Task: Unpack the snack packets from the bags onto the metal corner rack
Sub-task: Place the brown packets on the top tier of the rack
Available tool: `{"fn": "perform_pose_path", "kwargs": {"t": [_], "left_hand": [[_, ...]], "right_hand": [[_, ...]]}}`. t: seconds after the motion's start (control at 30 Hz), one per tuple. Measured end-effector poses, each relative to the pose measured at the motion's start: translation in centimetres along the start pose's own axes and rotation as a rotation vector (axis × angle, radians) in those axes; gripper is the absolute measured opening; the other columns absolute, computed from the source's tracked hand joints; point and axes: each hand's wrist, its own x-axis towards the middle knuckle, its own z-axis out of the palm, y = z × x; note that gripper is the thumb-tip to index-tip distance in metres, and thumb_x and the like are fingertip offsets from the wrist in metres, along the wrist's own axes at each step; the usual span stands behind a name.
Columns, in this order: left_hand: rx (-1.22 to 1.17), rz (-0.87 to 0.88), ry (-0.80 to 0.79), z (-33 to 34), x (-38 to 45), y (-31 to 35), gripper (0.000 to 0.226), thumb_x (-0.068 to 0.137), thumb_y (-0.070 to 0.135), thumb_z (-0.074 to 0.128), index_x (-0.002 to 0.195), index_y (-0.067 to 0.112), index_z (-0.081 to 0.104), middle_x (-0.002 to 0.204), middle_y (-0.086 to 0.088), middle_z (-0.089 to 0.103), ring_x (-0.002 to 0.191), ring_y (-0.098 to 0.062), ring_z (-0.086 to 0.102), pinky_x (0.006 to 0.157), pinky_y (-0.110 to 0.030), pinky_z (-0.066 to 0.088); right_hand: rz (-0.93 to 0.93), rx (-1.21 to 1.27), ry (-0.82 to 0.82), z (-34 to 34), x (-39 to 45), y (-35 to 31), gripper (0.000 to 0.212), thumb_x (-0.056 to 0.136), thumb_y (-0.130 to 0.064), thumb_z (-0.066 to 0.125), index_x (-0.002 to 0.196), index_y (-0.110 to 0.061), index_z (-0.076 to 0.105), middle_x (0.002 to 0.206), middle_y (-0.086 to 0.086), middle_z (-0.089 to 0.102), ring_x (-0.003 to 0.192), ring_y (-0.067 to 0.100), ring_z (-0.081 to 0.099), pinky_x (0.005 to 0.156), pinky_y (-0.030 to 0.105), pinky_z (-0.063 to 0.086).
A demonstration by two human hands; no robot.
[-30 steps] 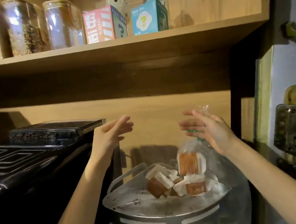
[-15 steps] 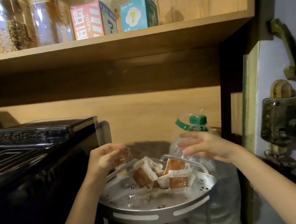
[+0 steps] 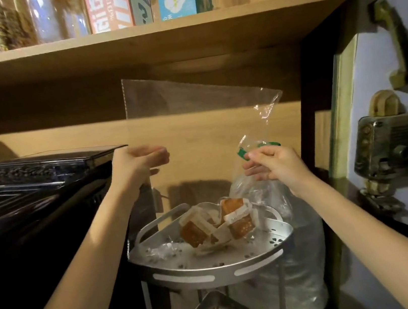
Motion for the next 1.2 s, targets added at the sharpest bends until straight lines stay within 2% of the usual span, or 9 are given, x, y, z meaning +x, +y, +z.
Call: {"fn": "perform_pose_path", "kwargs": {"t": [0.1, 0.23, 0.47, 0.67, 0.77, 0.87, 1.0, 1.1, 1.2], "left_hand": [[-0.001, 0.053, -0.004, -0.2, 0.7, 1.3, 0.004, 0.081, 0.014, 0.066, 0.083, 0.013, 0.069, 0.06, 0.009, 0.07, 0.057, 0.002, 0.065, 0.048, -0.01, 0.047], [0.003, 0.117, -0.005, -0.1, 1.4, 2.6, 0.008, 0.081, 0.015, 0.065, 0.088, 0.012, 0.068, 0.082, 0.001, 0.069, 0.067, -0.001, 0.068, 0.057, -0.011, 0.051], [0.013, 0.18, 0.006, 0.3, 2.2, 3.6, 0.018, 0.082, 0.016, 0.066, 0.095, 0.004, 0.069, 0.083, -0.003, 0.069, 0.067, -0.005, 0.069, 0.063, -0.018, 0.053], [-0.062, 0.192, 0.041, 0.1, 2.5, 3.9, 0.017, 0.082, 0.017, 0.065, 0.095, 0.006, 0.069, 0.076, 0.004, 0.07, 0.066, -0.003, 0.069, 0.058, -0.015, 0.054], [-0.107, 0.17, 0.055, 0.1, 2.5, 4.5, 0.017, 0.081, 0.02, 0.067, 0.095, 0.01, 0.069, 0.072, 0.009, 0.072, 0.068, -0.004, 0.07, 0.061, -0.017, 0.055], [-0.157, 0.135, 0.026, -0.7, 2.3, 4.4, 0.032, 0.076, 0.025, 0.07, 0.106, 0.015, 0.065, 0.09, 0.003, 0.07, 0.079, -0.006, 0.07, 0.069, -0.018, 0.056], [-0.156, 0.018, -0.163, -1.6, 1.5, 2.1, 0.054, 0.067, 0.023, 0.069, 0.12, 0.016, 0.057, 0.094, 0.006, 0.071, 0.089, -0.007, 0.067, 0.083, -0.025, 0.051], [-0.049, -0.016, -0.248, -1.3, 1.0, 0.3, 0.034, 0.077, 0.02, 0.065, 0.11, 0.019, 0.063, 0.102, -0.001, 0.071, 0.097, -0.016, 0.066, 0.089, -0.03, 0.05], [-0.063, 0.024, -0.289, -0.7, 1.0, 0.5, 0.019, 0.08, 0.023, 0.062, 0.098, 0.022, 0.068, 0.097, -0.004, 0.074, 0.09, -0.016, 0.07, 0.077, -0.022, 0.056]], "right_hand": [[-0.038, 0.026, 0.014, 0.1, 0.5, -0.8, 0.012, 0.091, -0.016, 0.054, 0.091, -0.012, 0.065, 0.08, 0.007, 0.069, 0.067, 0.015, 0.068, 0.062, 0.023, 0.057], [-0.087, 0.018, 0.055, -0.2, 1.6, -1.4, 0.012, 0.091, -0.019, 0.055, 0.093, -0.014, 0.066, 0.082, 0.004, 0.071, 0.071, 0.01, 0.07, 0.07, 0.023, 0.057], [-0.051, 0.115, 0.063, -0.1, 2.0, -1.8, 0.017, 0.091, -0.02, 0.054, 0.099, -0.01, 0.064, 0.083, 0.005, 0.071, 0.07, 0.008, 0.071, 0.068, 0.024, 0.059], [0.115, 0.131, -0.249, -0.7, 0.9, -0.9, 0.042, 0.082, -0.006, 0.063, 0.122, -0.013, 0.052, 0.109, 0.01, 0.068, 0.101, 0.021, 0.067, 0.085, 0.029, 0.056], [0.118, 0.017, -0.229, -0.2, 0.3, -0.3, 0.025, 0.087, -0.003, 0.056, 0.111, -0.005, 0.061, 0.099, 0.009, 0.07, 0.086, 0.015, 0.07, 0.078, 0.025, 0.056], [0.098, 0.223, -0.086, -0.6, 0.6, -1.0, 0.018, 0.09, -0.003, 0.052, 0.103, 0.0, 0.063, 0.085, 0.01, 0.069, 0.066, 0.012, 0.07, 0.064, 0.023, 0.058], [0.08, 0.347, 0.006, -2.0, 1.3, -2.4, 0.015, 0.09, -0.002, 0.051, 0.097, -0.002, 0.064, 0.071, 0.004, 0.073, 0.062, 0.013, 0.07, 0.055, 0.024, 0.057], [0.073, 0.374, 0.013, -2.7, 1.3, -3.2, 0.014, 0.09, -0.01, 0.053, 0.085, -0.008, 0.066, 0.07, 0.002, 0.074, 0.065, 0.015, 0.07, 0.056, 0.027, 0.058], [0.042, 0.314, -0.027, -3.5, 1.2, -3.4, 0.02, 0.091, -0.023, 0.053, 0.089, -0.01, 0.068, 0.081, 0.006, 0.072, 0.069, 0.017, 0.07, 0.058, 0.03, 0.059]]}}
